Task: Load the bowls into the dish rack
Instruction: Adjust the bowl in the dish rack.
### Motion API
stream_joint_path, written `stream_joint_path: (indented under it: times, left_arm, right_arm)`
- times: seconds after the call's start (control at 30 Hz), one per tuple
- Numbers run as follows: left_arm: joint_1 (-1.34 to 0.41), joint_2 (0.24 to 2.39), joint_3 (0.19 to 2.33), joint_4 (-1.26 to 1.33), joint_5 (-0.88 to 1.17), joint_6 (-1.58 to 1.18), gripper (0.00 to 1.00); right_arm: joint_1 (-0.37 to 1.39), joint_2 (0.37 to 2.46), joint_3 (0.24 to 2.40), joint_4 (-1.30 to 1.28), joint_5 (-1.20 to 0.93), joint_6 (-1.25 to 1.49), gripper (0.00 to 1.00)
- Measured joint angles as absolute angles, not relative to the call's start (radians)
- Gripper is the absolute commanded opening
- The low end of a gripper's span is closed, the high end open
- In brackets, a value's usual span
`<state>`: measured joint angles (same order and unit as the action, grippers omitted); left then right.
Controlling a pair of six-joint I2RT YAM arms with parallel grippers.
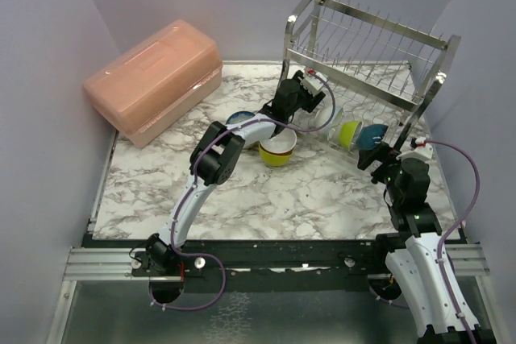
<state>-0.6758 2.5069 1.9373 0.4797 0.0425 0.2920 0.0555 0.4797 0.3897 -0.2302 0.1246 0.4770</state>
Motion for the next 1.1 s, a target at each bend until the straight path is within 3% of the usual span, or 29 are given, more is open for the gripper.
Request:
stream_joint_path:
  times: [0.1,0.47,0.73,1.1]
  left_arm:
    - [-0.676,2.506,1.937,0.480,0.042,0.292,0.37]
    - [-0.676,2.506,1.933,0.484,0.041,0.295,0.73]
    - [-0.676,2.489,1.898,0.499,0.031,0.307,0.82]
    - [-0.675,2.428,1.839,0.542,0.016,0.311,0.82]
  right_arm:
    - [0.056,0.482,0.390,-0.230,0.125,0.477,1.00]
    - [0.056,0.484,0.389,-0.230,0.125,0.477,1.00]
    - [0.056,0.484,0.390,-0.230,0.125,0.477,1.00]
    - [0.056,0.484,0.390,-0.230,0.124,0.477,1.00]
